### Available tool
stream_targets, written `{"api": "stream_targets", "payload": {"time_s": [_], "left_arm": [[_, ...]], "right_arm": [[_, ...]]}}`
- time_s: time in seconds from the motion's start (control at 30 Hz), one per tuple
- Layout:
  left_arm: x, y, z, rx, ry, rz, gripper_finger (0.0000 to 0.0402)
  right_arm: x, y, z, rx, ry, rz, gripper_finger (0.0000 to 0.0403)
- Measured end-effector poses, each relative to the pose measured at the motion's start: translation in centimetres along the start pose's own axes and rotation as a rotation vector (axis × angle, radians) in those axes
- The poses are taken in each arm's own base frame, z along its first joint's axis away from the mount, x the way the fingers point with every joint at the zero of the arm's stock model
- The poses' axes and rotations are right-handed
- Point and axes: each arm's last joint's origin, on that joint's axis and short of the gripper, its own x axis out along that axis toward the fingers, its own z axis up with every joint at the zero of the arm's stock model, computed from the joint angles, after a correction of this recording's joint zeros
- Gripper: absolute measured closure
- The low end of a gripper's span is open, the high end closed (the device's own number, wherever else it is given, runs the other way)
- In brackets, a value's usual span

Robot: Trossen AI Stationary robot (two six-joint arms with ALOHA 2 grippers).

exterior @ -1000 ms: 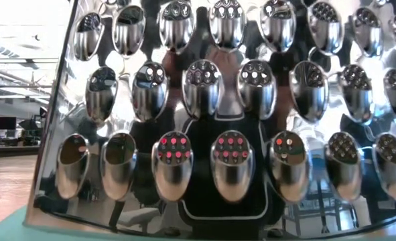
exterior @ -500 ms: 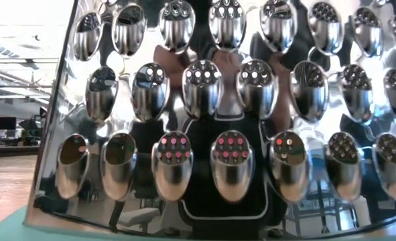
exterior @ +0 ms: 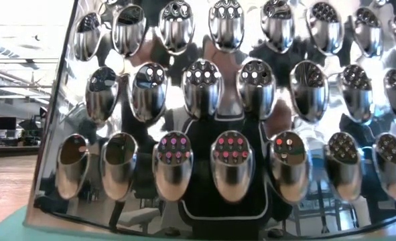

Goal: Pick & Place Kitchen Items
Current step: Put the purple seasoning bottle into the orange bin

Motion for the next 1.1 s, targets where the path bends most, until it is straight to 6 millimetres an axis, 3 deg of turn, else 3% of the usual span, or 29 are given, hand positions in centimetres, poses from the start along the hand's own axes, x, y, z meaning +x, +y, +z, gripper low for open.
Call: {"api": "stream_targets", "payload": {"time_s": [0.33,0.53,0.87,1.1], "left_arm": [[-0.1,-0.1,-0.8,-0.008,0.078,0.027,0.035],[-1.0,0.9,-0.6,-0.02,0.055,0.141,0.035],[-3.6,1.5,-0.4,-0.005,0.013,0.168,0.035],[-5.2,1.6,-0.7,0.01,0.022,0.176,0.035]], "right_arm": [[3.2,1.9,1.1,-0.247,0.194,-0.026,0.0193],[5.8,1.8,0.4,-0.333,0.317,-0.022,0.0193],[11.5,0.8,-1.2,-0.42,0.51,-0.021,0.0193],[14.3,0.2,-2.2,-0.474,0.637,-0.012,0.0193]]}}
